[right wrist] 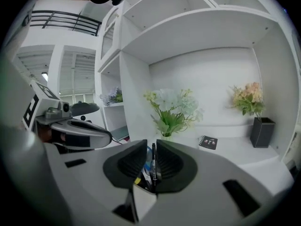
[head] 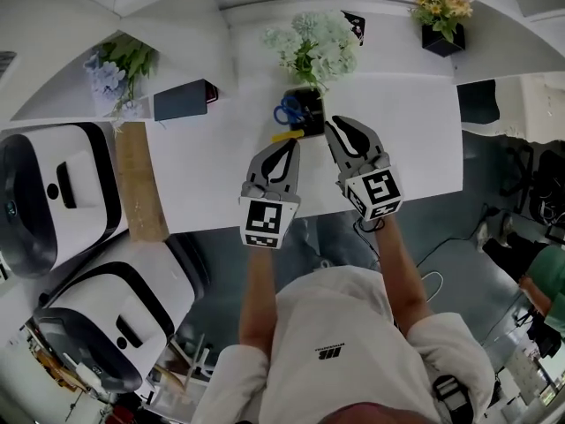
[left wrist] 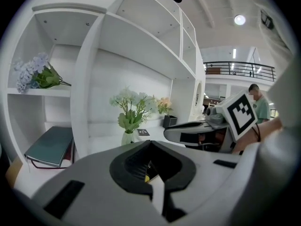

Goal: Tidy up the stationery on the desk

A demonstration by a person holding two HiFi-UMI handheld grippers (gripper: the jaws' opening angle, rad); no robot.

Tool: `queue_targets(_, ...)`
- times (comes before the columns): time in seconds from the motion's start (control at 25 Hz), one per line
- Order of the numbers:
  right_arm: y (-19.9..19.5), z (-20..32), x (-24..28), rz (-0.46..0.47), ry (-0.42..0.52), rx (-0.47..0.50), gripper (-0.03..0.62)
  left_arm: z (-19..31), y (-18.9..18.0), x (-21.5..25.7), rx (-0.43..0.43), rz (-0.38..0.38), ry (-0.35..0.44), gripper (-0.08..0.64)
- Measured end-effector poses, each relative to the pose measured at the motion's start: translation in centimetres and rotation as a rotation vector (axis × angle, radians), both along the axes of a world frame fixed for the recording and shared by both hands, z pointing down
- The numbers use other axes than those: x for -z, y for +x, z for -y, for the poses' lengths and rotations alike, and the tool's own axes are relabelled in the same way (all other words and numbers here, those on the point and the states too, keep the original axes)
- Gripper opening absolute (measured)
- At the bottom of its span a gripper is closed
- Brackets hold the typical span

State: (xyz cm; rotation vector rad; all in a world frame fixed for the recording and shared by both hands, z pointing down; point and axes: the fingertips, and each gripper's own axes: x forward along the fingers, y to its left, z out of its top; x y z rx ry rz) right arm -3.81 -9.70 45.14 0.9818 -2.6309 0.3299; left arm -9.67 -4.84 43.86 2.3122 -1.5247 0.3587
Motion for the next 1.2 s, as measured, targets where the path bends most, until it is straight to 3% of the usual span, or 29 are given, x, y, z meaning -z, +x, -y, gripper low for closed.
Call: queue_targets(1.2, 3.3, -11.9, 6.2, -0.025, 0.073, -0.093, 0.017, -8.6, 1.3, 6.1, -0.104, 0.015, 0.100, 0.000)
